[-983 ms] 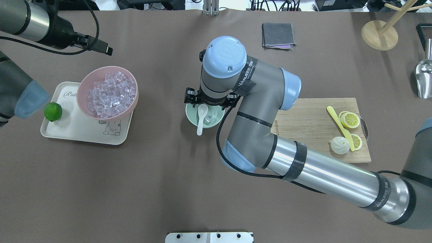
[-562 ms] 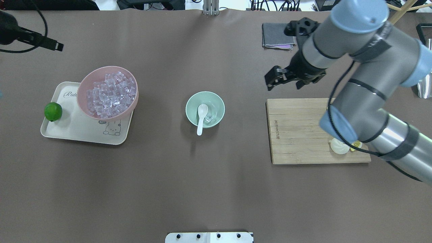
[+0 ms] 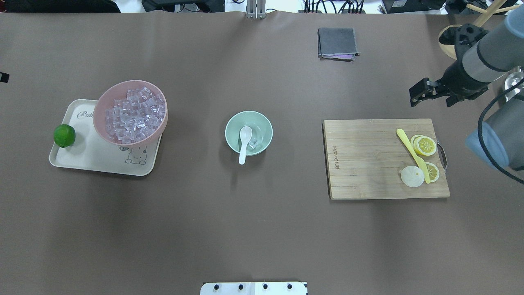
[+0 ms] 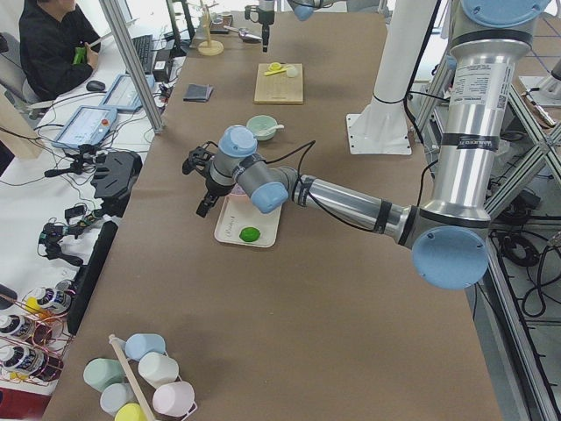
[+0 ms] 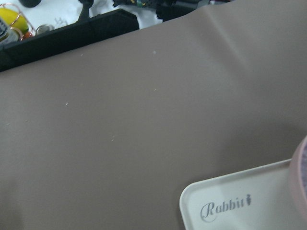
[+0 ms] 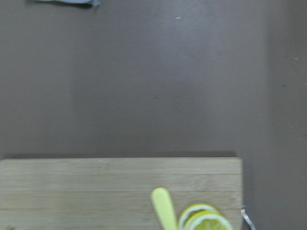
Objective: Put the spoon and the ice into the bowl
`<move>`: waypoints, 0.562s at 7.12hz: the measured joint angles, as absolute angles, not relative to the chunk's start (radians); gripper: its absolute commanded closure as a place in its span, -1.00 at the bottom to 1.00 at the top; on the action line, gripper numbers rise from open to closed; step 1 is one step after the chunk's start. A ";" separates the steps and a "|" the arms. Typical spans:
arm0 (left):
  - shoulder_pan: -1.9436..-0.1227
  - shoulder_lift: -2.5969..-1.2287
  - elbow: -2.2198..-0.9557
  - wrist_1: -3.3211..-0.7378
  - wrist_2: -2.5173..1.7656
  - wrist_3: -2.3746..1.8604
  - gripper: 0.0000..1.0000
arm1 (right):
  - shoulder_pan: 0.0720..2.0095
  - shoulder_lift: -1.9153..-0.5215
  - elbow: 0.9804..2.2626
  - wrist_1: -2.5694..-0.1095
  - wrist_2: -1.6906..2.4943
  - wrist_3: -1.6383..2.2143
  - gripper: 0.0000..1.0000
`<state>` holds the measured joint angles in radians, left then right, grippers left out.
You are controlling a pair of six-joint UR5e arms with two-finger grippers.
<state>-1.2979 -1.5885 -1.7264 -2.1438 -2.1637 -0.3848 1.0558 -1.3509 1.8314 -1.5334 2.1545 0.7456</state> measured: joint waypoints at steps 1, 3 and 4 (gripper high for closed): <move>-1.323 -1.565 -1.708 -2.138 -2.166 -0.384 -0.96 | 1.134 -1.370 1.770 -1.532 2.192 0.662 -1.00; -1.365 -1.552 -1.654 -2.135 -2.222 -0.382 -0.96 | 1.315 -1.424 1.644 -1.531 2.337 0.332 -1.00; -1.396 -1.552 -1.619 -2.133 -2.276 -0.359 -0.96 | 1.377 -1.458 1.605 -1.530 2.365 0.197 -1.00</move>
